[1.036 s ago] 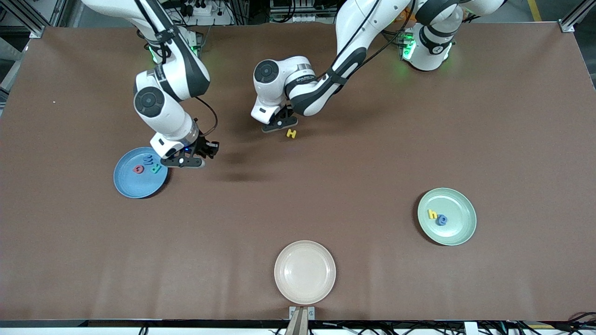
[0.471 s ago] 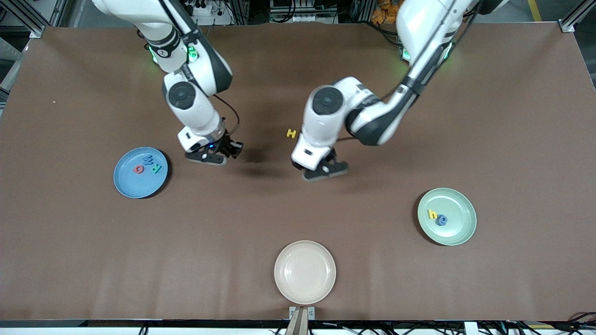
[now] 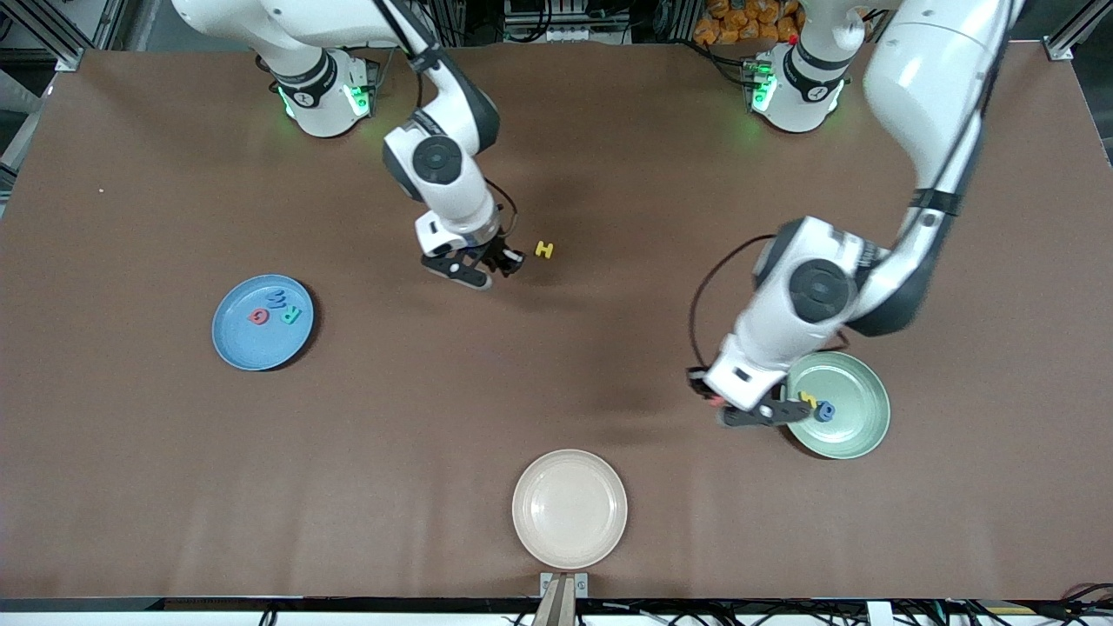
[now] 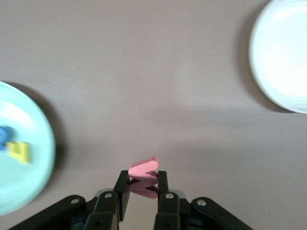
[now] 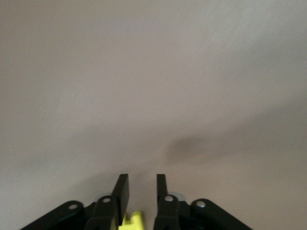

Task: Sort uppercase to blue plate, lowercase to green plate
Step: 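Carry the pink m to the green plate while the right gripper reaches the H, then open the left gripper over the green plate while the right gripper grasps the H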

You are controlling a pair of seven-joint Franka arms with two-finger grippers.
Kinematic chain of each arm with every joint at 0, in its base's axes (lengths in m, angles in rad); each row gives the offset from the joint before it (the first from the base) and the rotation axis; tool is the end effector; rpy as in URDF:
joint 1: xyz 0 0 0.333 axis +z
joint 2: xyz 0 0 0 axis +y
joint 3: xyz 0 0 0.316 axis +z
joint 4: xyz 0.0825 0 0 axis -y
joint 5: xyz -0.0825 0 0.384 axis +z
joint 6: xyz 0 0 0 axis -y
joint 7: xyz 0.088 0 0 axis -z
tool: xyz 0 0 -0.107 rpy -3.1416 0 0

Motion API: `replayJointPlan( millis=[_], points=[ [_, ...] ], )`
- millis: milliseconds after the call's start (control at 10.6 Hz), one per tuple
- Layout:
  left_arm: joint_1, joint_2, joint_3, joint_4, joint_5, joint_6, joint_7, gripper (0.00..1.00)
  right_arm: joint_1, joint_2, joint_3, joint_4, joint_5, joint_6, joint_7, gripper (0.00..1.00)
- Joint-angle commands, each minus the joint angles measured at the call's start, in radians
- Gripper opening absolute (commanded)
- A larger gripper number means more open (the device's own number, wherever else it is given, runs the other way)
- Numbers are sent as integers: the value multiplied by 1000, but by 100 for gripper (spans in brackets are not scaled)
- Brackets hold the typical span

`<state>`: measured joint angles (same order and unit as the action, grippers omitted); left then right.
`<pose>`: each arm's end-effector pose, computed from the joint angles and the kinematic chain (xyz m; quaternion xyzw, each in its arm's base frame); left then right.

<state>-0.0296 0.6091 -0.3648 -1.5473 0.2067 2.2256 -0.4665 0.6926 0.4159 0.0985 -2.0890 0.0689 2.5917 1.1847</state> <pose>0.6727 -0.2281 0.3227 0.9982 0.0134 0.0446 0.0378 0.4198 0.4215 0.2311 -0.9719 0.2280 0.0084 0.0580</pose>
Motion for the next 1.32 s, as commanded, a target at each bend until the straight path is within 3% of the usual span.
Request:
replayJointPlan(
  millis=[0,94,471,659,753,1224],
  points=[
    [6,-19,78,-10,-27,-59,168,0,70,101,-17,98,-82,-9,101,54],
    [13,-17,110,-14,-18,-70,184,0,74,127,-17,112,-139,-9,101,66],
    [14,-8,236,-25,-23,-90,357,0,93,135,-28,115,-172,-10,124,75],
    [14,-2,256,-27,-29,-89,419,50,114,138,-28,115,-172,-1,122,75],
    [14,-9,256,-25,-29,-90,420,99,120,139,-26,115,-172,-1,113,75],
    [-1,-187,264,-16,-30,-208,430,100,159,153,-22,109,-173,-1,76,70]
  ],
)
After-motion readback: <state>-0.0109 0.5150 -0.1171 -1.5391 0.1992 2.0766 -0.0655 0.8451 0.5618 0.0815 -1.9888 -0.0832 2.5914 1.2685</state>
